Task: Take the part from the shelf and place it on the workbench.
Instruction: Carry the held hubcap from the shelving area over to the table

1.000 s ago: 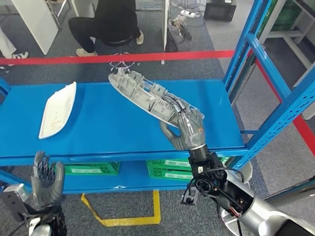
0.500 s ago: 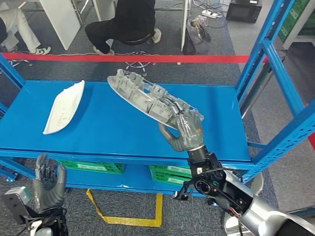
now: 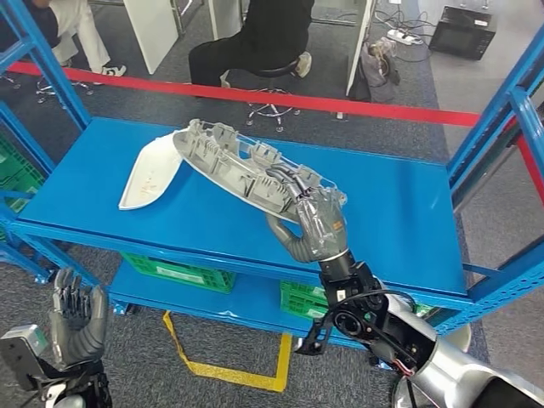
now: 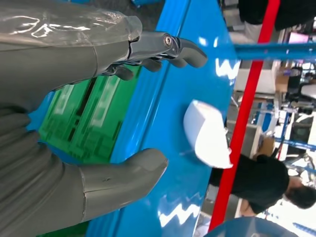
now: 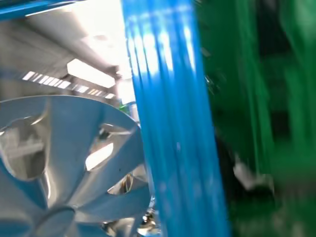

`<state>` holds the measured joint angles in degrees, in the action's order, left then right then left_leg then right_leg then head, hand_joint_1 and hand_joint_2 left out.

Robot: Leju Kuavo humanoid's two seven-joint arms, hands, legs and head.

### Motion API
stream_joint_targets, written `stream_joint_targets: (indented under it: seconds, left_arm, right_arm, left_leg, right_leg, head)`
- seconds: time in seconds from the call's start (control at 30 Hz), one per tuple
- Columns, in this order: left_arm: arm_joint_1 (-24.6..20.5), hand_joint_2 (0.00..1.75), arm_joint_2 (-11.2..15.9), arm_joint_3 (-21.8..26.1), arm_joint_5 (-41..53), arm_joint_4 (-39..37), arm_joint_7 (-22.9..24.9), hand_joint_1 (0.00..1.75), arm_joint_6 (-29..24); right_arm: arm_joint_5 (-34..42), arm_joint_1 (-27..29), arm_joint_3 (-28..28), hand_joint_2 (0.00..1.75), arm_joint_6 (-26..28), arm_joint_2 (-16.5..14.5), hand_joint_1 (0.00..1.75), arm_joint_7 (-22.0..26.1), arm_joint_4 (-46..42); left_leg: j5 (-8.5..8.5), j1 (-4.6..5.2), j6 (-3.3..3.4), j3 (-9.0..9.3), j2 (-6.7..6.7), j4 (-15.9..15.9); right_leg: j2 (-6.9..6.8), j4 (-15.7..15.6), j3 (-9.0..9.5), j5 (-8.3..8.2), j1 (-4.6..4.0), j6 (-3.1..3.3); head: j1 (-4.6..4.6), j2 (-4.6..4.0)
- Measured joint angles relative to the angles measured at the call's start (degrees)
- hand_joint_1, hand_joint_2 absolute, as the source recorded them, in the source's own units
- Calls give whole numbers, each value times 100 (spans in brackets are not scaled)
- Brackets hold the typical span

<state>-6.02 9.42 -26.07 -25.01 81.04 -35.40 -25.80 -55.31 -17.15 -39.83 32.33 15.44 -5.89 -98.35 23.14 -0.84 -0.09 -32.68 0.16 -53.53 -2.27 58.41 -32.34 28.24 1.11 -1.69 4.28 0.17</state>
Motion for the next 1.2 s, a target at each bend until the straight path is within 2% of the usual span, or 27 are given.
stream_joint_targets:
  seconds: [0.03, 0.1, 0.13, 0.17, 0.2, 0.27, 0.3, 0.33, 0.37, 0.43, 0.47, 0.53, 0.6, 0.63, 0.67, 0.7, 0.77, 0.8, 0.83, 0.9, 0.97, 1.0, 1.03, 1.1, 1.13, 1.17, 1.2]
  left_arm:
    - [-5, 175, -2, 0, 1, 3, 1, 0, 5]
    - [-6, 175, -8, 0, -1, 3, 2, 0, 16]
    - [-4, 175, -10, -1, -1, 3, 3, 0, 21]
    - [-3, 175, -10, -1, -2, 3, 3, 0, 23]
    - [-3, 175, -10, -1, -2, 3, 4, 0, 24]
    - [-5, 175, -11, -2, -2, 3, 4, 0, 26]
    - [-8, 175, -10, -2, -4, 3, 4, 0, 26]
    - [-11, 175, -9, -3, -7, 3, 2, 0, 27]
    - [-9, 175, -7, -3, -9, 3, -1, 0, 27]
    - [-4, 175, -4, -4, -14, 3, -7, 0, 27]
    - [-5, 175, -2, -5, -15, 4, -10, 0, 27]
    - [-21, 175, 1, -5, -19, 5, -15, 0, 27]
    - [-23, 175, 1, -9, -21, 4, -16, 0, 36]
    - [-17, 175, 0, -12, -21, 4, -17, 0, 46]
    - [-12, 175, 0, -16, -21, 3, -18, 0, 59]
    - [-10, 175, 0, -19, -21, 3, -21, 0, 72]
    - [-17, 175, 0, -20, -21, 3, -32, 0, 90]
    - [-25, 175, -1, -20, -21, 3, -38, 0, 93]
    - [-32, 175, -1, -21, -21, 3, -45, 0, 95]
    - [-38, 175, -1, -22, -21, 3, -58, 0, 95]
    - [-37, 175, -2, -22, -21, 4, -73, 0, 94]
    - [-40, 175, -3, -22, -20, 4, -80, 0, 91]
    - [-41, 175, -7, -23, -20, 5, -85, 0, 86]
    - [-37, 175, -13, -28, -20, 4, -88, 0, 70]
    - [-30, 175, -16, -31, -21, 4, -88, 0, 60]
    - [-25, 175, -18, -34, -21, 3, -88, 0, 47]
    - [-20, 175, -19, -36, -21, 3, -87, 0, 33]
  right_arm:
    - [-37, 1, 1, 175, -31, 1, 175, -2, -21]
    - [-76, 6, -4, 175, -61, 1, 175, -3, -57]
    - [-90, 9, -8, 175, -75, 0, 175, -3, -72]
    - [-108, 11, -11, 175, -94, -1, 175, -5, -85]
    - [-134, 11, -14, 175, -122, -1, 175, -7, -100]
    - [-211, -5, -15, 175, -212, 3, 175, -10, -149]
    - [-251, -29, -19, 175, -269, 5, 175, -10, -186]
    - [-289, -56, -26, 175, -332, 8, 175, -10, -234]
    - [-318, -84, -37, 175, -395, 10, 175, -10, -284]
    - [-346, -127, -62, 175, -519, 11, 175, -10, -395]
    - [-349, -148, -72, 175, -583, 14, 175, -11, -453]
    - [-352, -198, -90, 175, -704, 20, 175, -5, -574]
    - [-364, -259, -133, 175, -814, 23, 175, 5, -703]
    - [-370, -291, -164, 175, -870, 25, 175, 10, -765]
    - [-374, -323, -200, 175, -924, 25, 175, 13, -825]
    - [-375, -351, -234, 175, -970, 26, 175, 15, -879]
    - [-375, -399, -292, 175, -1023, 26, 175, 20, -977]
    - [-376, -419, -313, 175, -1034, 27, 175, 21, -1018]
    - [-377, -436, -329, 175, -1041, 28, 175, 21, -1052]
    - [-380, -470, -362, 175, -1073, 34, 175, 21, -1113]
    - [-377, -502, -401, 175, -1124, 44, 175, 26, -1169]
    - [-374, -520, -422, 175, -1149, 50, 175, 33, -1193]
    - [-371, -536, -447, 175, -1169, 57, 175, 44, -1217]
    - [-370, -563, -496, 175, -1196, 69, 175, 66, -1250]
    - [-369, -568, -521, 175, -1206, 75, 175, 73, -1264]
    - [-367, -572, -544, 175, -1216, 79, 175, 78, -1273]
    - [-356, -578, -569, 175, -1229, 83, 175, 86, -1284]
  left_leg:
    - [2, -2, 25, 9, -25, 4]
    - [14, 6, 56, 17, -91, 1]
    - [23, 10, 60, 25, -133, -1]
    - [34, 11, 59, 40, -182, -4]
    - [48, 10, 51, 60, -232, -8]
    - [91, 13, 11, 92, -325, -31]
    - [107, 18, -14, 81, -360, -54]
    - [113, 16, -43, 55, -386, -73]
    - [108, 16, -72, 23, -409, -80]
    - [114, -3, -126, -11, -431, -90]
    - [168, -1, -150, -44, -384, -164]
    - [423, -3, -192, -300, -219, -676]
    - [717, -6, -218, -758, -108, -1500]
    - [764, -9, -220, -932, -93, -1775]
    - [709, -8, -212, -999, -84, -1837]
    - [546, -4, -193, -932, -75, -1640]
    - [128, 28, -126, -540, -1, -793]
    - [-11, 57, -91, -359, 46, -418]
    - [-72, 85, -63, -250, 84, -191]
    - [-73, 122, -25, -213, 77, -101]
    - [-85, 93, 26, -177, 37, -52]
    - [-93, 76, 54, -152, 22, -25]
    - [-97, 58, 78, -128, 9, -3]
    - [-89, 61, 104, -114, -28, -2]
    - [-85, 61, 106, -110, -52, -4]
    - [-79, 59, 104, -104, -80, -7]
    - [-72, 57, 97, -93, -112, -11]
  right_leg:
    - [99, 365, -174, 185, 4, -9]
    - [188, 1193, -580, 501, -2, -19]
    - [203, 1432, -715, 533, -3, -20]
    - [208, 1419, -735, 436, -1, -15]
    - [216, 1178, -648, 238, 1, -3]
    - [311, 362, -305, -219, 2, 32]
    - [372, 35, -159, -332, 0, 51]
    - [422, -159, -73, -372, -6, 72]
    - [446, -210, -44, -341, -13, 90]
    - [405, -248, -29, -333, -8, 133]
    - [377, -266, -12, -335, 1, 160]
    - [315, -299, 20, -336, 5, 222]
    - [258, -301, 24, -324, -22, 259]
    - [231, -301, 27, -318, -35, 268]
    - [206, -301, 34, -310, -45, 273]
    - [184, -301, 48, -300, -54, 275]
    - [145, -301, 82, -274, -68, 265]
    - [129, -299, 92, -259, -79, 250]
    - [114, -297, 96, -245, -88, 231]
    - [77, -303, 104, -225, -95, 181]
    - [68, -250, 82, -156, -84, 129]
    - [93, -98, 19, -52, -79, 107]
    - [130, 190, -110, 108, -73, 90]
    - [187, 1021, -495, 471, -64, 62]
    - [195, 1348, -665, 563, -58, 50]
    - [197, 1478, -746, 544, -53, 42]
    - [198, 1359, -712, 407, -48, 40]
  head:
    - [15, 0]
    - [39, 0]
    - [45, 0]
    - [49, 0]
    - [54, 0]
    - [66, 0]
    - [64, 0]
    - [66, 0]
    - [64, 0]
    - [67, 0]
    - [51, 0]
    - [11, 0]
    - [-15, 0]
    - [-16, 0]
    - [-18, 0]
    - [-19, 0]
    - [-19, 0]
    - [-19, 0]
    - [-16, 0]
    - [-11, 0]
    - [-8, 0]
    - [-2, 0]
    - [11, 0]
    - [42, 0]
    - [52, 0]
    - [58, 0]
    - [63, 0]
